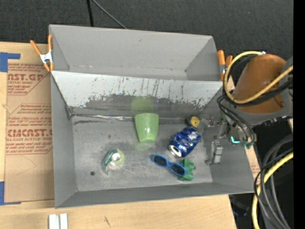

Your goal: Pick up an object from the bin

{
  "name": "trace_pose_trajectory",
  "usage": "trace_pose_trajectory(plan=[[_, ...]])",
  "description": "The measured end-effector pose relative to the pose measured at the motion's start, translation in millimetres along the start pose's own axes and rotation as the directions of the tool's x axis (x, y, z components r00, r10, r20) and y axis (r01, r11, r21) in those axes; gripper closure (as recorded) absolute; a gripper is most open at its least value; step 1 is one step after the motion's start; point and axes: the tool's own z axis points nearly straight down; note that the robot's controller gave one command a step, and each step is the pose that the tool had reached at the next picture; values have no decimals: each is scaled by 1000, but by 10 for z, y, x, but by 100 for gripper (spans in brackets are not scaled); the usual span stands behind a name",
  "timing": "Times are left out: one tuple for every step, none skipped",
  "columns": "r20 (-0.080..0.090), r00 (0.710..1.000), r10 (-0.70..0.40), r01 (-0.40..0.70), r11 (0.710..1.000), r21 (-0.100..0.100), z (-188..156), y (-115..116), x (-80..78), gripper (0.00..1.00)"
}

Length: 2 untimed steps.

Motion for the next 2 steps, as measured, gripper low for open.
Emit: trace_pose_trajectory(plan=[[5,990,-141,141,990,0,1021,197,-611,0],[11,995,-100,100,995,0,669,456,-576,0]])
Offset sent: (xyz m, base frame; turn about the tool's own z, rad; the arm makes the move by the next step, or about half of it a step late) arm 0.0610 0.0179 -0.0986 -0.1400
